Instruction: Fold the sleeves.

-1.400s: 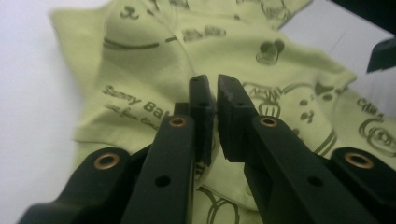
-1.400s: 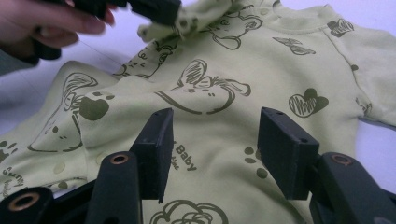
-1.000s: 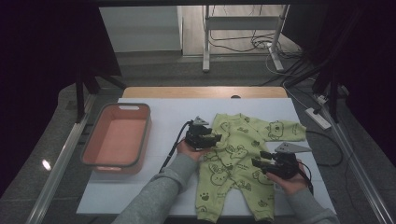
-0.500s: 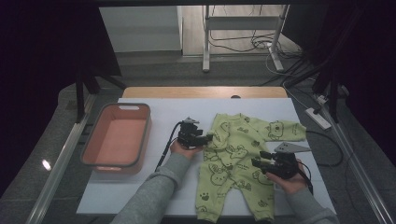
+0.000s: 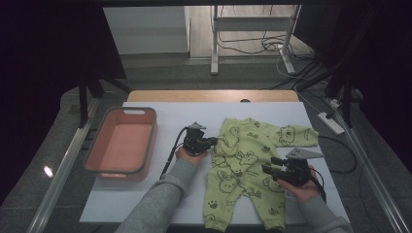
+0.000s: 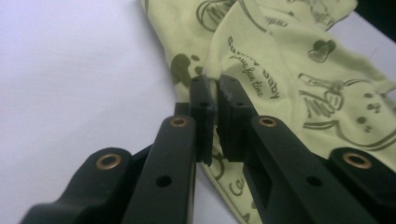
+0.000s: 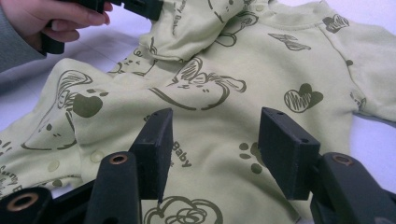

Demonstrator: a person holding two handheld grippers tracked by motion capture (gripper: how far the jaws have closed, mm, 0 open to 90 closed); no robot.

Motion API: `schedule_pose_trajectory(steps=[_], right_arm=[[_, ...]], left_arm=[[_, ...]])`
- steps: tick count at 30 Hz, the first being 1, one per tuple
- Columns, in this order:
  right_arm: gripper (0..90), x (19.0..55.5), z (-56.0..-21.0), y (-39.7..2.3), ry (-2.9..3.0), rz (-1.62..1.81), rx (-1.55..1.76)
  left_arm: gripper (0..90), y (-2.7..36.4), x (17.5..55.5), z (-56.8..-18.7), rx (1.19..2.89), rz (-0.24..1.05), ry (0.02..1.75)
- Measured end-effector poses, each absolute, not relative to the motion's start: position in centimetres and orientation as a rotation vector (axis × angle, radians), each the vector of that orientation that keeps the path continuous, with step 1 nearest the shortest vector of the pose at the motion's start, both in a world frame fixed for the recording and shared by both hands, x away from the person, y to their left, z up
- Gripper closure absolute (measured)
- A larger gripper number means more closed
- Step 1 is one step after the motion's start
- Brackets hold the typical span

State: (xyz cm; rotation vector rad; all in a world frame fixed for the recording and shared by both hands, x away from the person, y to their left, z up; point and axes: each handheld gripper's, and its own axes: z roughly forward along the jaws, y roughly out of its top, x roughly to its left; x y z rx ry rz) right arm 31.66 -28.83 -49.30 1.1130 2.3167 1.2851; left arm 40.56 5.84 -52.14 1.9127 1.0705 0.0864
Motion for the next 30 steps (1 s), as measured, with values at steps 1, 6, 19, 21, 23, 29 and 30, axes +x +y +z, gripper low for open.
schedule_pose_trajectory(steps=[1,6,19,21,23,29,30], right_arm=[[46.5,31.7,-49.3,-28.8,2.317,1.282,1.112],[46.5,31.7,-49.3,-28.9,2.313,1.284,1.113],[46.2,31.6,-49.2,-29.0,2.297,1.286,1.116],[46.2,31.6,-49.1,-29.1,2.294,1.284,1.119],[46.2,31.5,-49.1,-29.2,2.289,1.283,1.126],[46.0,31.1,-48.6,-29.7,2.247,1.281,1.162],[46.0,31.0,-48.6,-29.9,2.237,1.281,1.167]], left_arm=[[84.5,5.9,40.5,-52.0,1.907,0.084,1.064],[84.5,5.8,40.1,-51.1,1.884,0.066,1.034],[84.4,4.6,39.7,-49.2,1.859,0.047,0.97],[84.4,4.2,39.8,-49.0,1.864,0.043,0.962],[84.4,3.8,39.8,-48.7,1.866,0.038,0.949],[84.4,2.8,40.0,-48.2,1.87,0.026,0.913],[84.3,2.7,40.1,-48.1,1.871,0.024,0.91]])
